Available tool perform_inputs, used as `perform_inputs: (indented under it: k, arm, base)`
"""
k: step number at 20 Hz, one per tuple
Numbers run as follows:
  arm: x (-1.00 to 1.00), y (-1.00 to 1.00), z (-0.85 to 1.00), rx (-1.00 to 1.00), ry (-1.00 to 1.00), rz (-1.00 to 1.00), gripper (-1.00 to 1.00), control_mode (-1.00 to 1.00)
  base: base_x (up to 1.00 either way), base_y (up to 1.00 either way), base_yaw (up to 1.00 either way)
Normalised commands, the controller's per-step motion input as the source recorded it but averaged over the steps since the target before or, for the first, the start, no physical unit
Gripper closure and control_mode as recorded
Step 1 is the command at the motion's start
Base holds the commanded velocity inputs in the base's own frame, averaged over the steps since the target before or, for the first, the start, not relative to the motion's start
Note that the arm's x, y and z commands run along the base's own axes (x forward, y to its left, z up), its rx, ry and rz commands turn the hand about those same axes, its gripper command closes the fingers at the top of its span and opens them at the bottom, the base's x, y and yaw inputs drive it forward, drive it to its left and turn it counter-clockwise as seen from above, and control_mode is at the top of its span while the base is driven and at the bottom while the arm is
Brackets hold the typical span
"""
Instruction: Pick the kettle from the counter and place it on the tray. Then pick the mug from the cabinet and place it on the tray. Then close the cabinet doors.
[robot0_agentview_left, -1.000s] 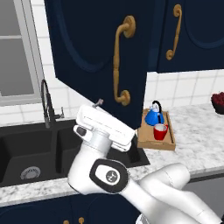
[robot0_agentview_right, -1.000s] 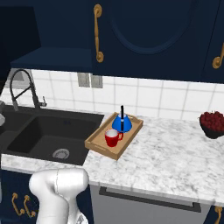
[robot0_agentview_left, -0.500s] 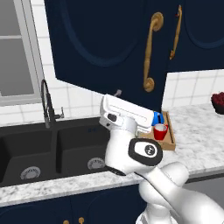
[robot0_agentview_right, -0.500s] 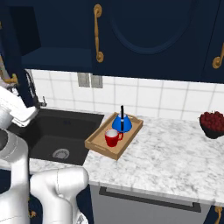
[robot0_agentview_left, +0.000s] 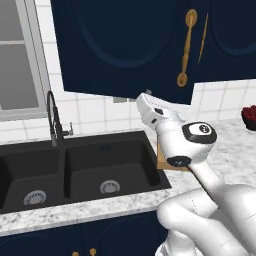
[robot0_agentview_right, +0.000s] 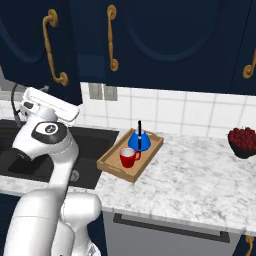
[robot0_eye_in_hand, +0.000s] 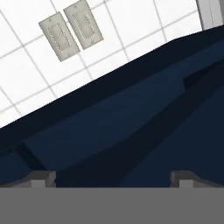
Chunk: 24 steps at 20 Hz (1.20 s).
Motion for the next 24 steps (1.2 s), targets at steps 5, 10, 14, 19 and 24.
perform_inputs:
  k: [5, 10, 14, 19, 24]
  arm:
    - [0.79, -0.46, 0.44, 0.09, 0.17, 0.01, -1.0, -1.0]
    - [0.85, -0.37, 0.35, 0.08, 0.17, 0.0, -1.0, -1.0]
    - [0.89, -0.28, 0.27, 0.06, 0.17, 0.0, -1.0, -1.0]
    - [0.79, -0.22, 0.24, 0.06, 0.16, 0.0, -1.0, -1.0]
    - [0.65, -0.2, 0.19, 0.06, 0.15, 0.0, -1.0, -1.0]
  base:
    - [0.0, 0.0, 0.0]
    - [0.0, 0.0, 0.0]
    - [0.0, 0.0, 0.0]
    - [0.0, 0.0, 0.0]
    - [0.0, 0.0, 0.0]
